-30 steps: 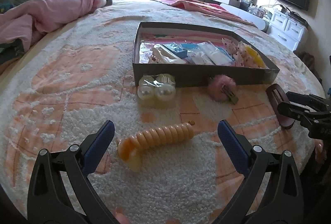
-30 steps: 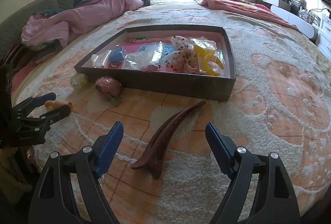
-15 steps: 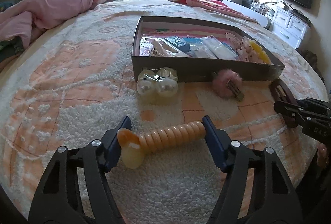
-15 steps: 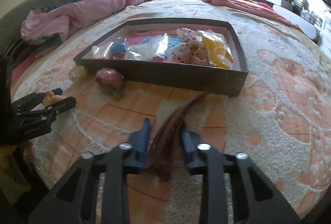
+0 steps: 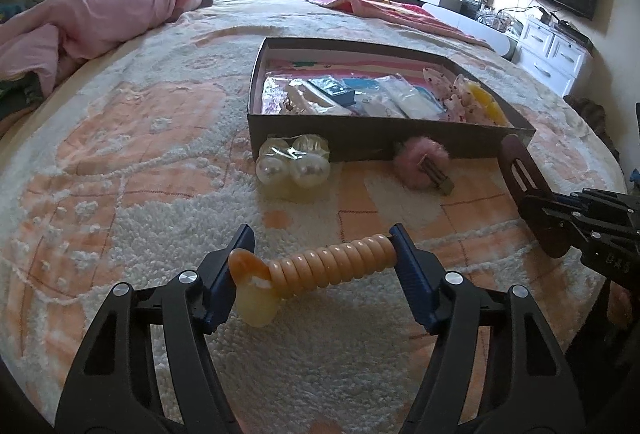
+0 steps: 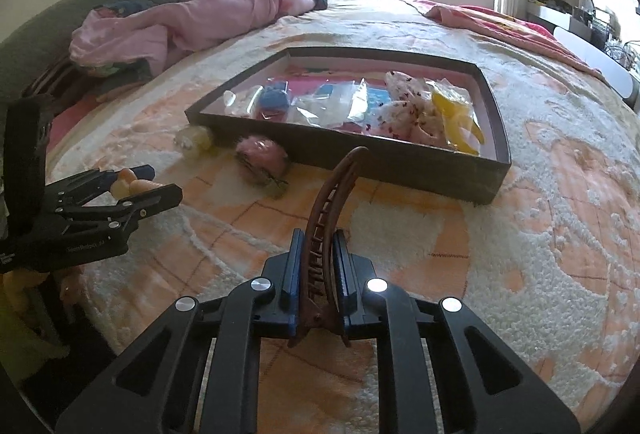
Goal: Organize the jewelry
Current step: 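Grasp the orange spiral hair tie with the left tool while the right tool grasps the brown banana clip, then carry the spiral hair tie with the left tool while the right tool carries the brown clip over the tray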
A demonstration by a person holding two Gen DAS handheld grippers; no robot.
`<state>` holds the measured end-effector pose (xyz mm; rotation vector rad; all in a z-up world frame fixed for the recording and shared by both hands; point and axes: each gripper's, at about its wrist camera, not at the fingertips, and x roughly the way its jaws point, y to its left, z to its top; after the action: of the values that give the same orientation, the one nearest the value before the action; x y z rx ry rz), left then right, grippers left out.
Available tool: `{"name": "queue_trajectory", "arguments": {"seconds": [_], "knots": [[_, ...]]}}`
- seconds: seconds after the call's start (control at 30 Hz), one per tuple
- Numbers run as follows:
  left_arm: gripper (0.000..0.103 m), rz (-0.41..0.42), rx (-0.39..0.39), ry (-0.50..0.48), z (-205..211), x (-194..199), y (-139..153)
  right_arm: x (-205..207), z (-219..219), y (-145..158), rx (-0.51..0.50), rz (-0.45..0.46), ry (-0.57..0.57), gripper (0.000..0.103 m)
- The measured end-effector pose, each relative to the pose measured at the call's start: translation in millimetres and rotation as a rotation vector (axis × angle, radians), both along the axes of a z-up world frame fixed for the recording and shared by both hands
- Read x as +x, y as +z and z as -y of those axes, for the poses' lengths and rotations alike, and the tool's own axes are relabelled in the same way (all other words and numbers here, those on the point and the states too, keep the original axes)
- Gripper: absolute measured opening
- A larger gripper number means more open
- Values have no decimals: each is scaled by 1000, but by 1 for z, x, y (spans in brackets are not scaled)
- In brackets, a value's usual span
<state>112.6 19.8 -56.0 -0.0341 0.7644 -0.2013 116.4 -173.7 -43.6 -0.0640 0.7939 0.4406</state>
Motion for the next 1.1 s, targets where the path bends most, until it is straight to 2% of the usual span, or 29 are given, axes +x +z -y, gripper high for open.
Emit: {"name": "queue_trajectory", "arguments": {"seconds": [0.63,1.1], "knots": [[60,28,-8,-38,25,-6,24,-5,16,26,68,37,-4,13],[60,60,-1,-76,52,14,42,6,46,41,98,79,-66,13]]}}
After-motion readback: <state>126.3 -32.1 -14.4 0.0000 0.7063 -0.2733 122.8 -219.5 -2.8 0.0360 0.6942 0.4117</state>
